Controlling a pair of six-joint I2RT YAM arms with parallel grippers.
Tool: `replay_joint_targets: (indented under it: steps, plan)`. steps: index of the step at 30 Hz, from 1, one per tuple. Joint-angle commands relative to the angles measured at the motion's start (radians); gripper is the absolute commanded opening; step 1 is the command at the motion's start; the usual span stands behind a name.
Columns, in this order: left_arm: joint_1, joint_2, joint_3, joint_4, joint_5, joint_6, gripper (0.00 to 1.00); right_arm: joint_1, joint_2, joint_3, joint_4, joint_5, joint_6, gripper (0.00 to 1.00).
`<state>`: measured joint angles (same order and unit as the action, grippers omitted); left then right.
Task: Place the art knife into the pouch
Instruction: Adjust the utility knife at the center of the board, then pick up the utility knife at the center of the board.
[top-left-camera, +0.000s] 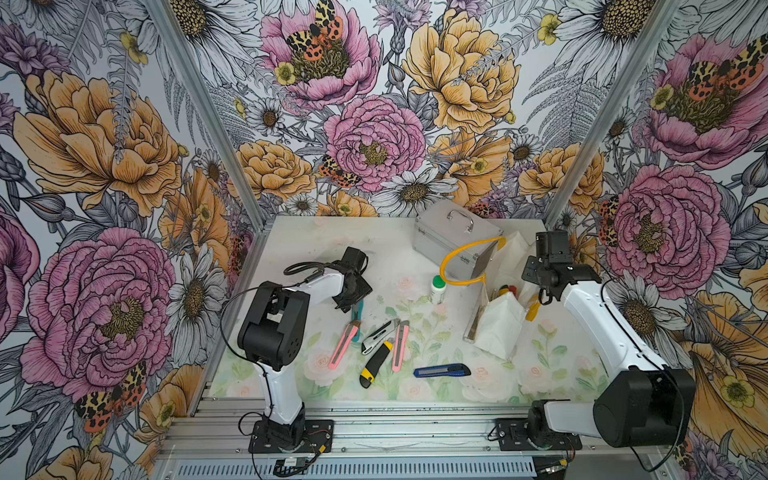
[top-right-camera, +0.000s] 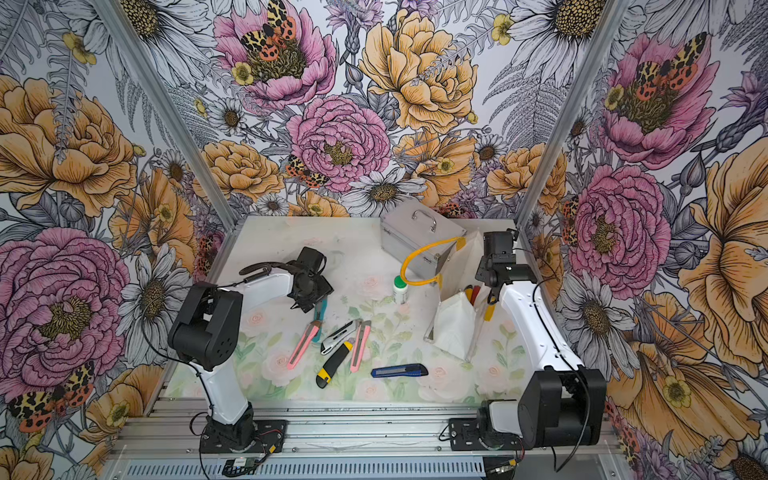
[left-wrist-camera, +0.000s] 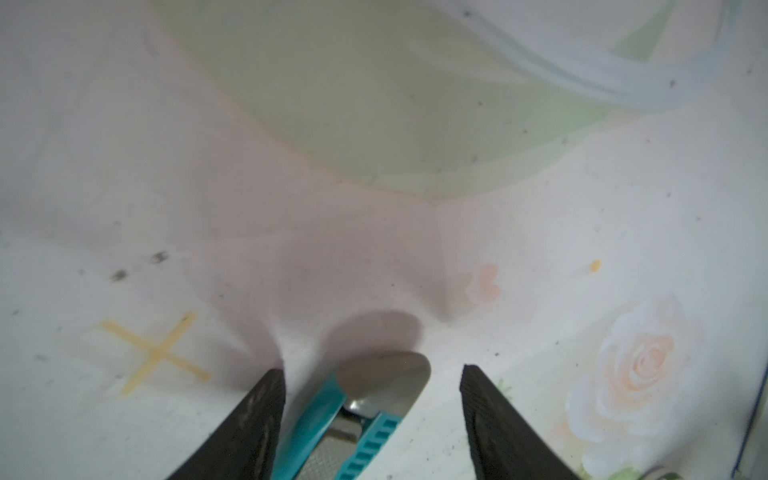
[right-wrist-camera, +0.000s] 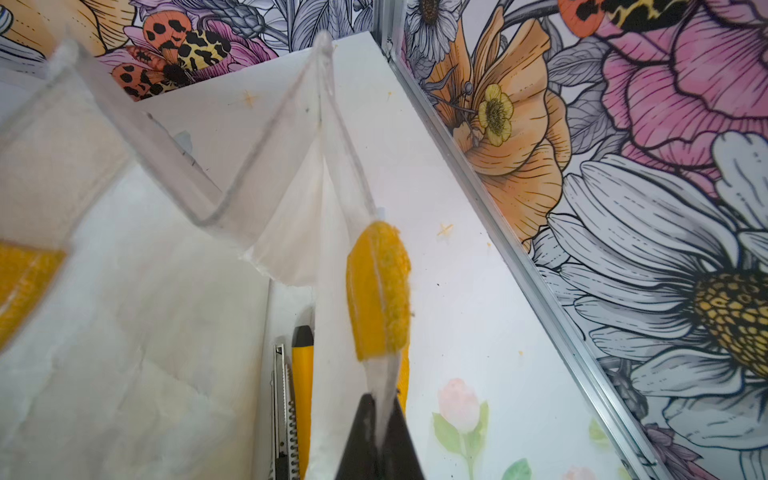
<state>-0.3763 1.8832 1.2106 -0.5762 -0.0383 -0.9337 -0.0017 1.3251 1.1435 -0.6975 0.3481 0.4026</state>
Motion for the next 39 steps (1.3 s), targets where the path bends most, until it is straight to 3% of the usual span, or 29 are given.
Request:
replay_joint_targets:
  steps: [1, 13, 17, 21, 34, 39]
  plan:
    - [-0.029, 0.049, 0.019, -0.045, -0.019, 0.107, 0.67, -0.012, -0.029, -0.002, 0.019, 0.04, -0.002, 0.0]
    - [-0.078, -0.055, -0.002, -0.092, -0.136, 0.346, 0.67, -0.013, -0.03, -0.002, 0.019, 0.022, 0.018, 0.0]
    - [-0.075, -0.105, -0.036, -0.094, -0.125, 0.416, 0.65, -0.012, -0.037, -0.005, 0.019, 0.021, 0.021, 0.0]
    - [-0.075, -0.095, -0.05, -0.092, -0.095, 0.454, 0.56, -0.012, -0.041, -0.008, 0.019, 0.02, 0.025, 0.0]
    - [-0.095, -0.004, -0.042, -0.089, -0.042, 0.513, 0.56, -0.012, -0.063, -0.026, 0.018, 0.02, 0.038, 0.0]
    - [-0.109, 0.019, -0.031, -0.089, -0.041, 0.507, 0.4, -0.012, -0.055, -0.02, 0.019, 0.015, 0.039, 0.0]
